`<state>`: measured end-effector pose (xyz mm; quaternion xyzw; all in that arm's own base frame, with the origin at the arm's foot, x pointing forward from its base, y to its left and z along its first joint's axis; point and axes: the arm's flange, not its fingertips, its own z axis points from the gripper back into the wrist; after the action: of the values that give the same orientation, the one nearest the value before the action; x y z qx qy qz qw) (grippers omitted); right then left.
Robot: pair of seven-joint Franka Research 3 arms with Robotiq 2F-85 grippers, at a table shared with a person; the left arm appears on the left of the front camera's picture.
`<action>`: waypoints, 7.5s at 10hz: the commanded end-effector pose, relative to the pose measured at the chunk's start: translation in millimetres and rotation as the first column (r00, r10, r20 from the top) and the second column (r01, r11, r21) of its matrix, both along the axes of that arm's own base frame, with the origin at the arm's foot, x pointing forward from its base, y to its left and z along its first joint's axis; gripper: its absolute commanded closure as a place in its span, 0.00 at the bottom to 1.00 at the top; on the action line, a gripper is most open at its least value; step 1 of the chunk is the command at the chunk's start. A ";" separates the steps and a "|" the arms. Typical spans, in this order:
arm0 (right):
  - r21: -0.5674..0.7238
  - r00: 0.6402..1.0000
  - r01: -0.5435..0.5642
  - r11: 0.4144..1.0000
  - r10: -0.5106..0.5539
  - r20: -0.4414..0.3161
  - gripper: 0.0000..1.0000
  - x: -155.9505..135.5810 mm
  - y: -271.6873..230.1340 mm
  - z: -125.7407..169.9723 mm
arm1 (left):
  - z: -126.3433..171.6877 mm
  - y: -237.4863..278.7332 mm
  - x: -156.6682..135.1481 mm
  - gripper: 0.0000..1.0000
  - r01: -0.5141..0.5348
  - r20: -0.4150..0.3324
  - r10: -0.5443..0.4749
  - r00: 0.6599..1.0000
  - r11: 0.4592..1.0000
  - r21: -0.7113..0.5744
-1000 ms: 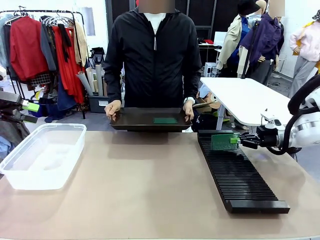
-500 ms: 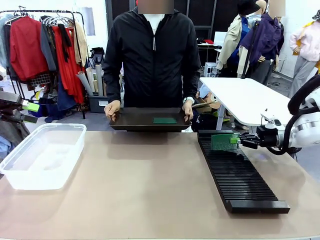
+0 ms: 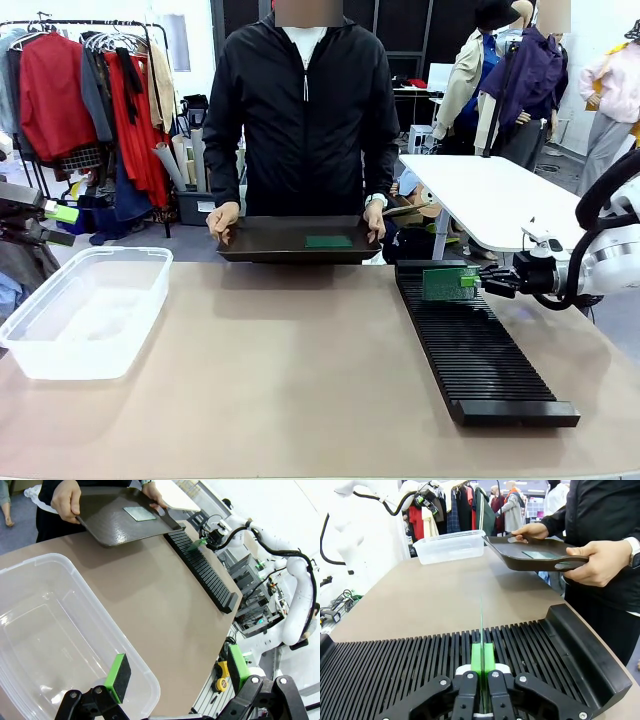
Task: Sort PCBs into racks and boxes based on the side picked up.
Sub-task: If the short side of the Blank PCB is picked up, insert it into the PCB Rack ; if the long side is picked up, place it in the Organizing box, then pick up the Blank PCB handed by the Human.
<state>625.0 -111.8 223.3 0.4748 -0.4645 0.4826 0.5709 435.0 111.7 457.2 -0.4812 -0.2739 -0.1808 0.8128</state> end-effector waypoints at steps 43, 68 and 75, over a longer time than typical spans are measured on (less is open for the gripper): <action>0.141 0.995 -0.037 0.989 0.050 -0.087 0.00 18.3 -22.2 0.4 | 1.0 -0.1 -1.4 0.00 0.001 0.003 -0.001 1.000 1.000 -0.004; 0.016 0.594 0.036 0.999 -0.009 -0.804 0.00 -156.2 52.5 169.9 | 1.0 -0.1 -1.4 0.00 0.001 0.003 -0.001 1.000 1.000 -0.004; 0.016 0.594 0.036 0.999 -0.009 -0.804 0.00 -156.2 52.5 169.9 | 1.0 -0.1 -1.4 0.00 0.001 0.003 -0.001 1.000 1.000 -0.004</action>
<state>466.2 -59.2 390.5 0.6450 -0.1658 0.1919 0.7209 435.1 111.5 457.1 -0.4813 -0.2737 -0.1809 0.8129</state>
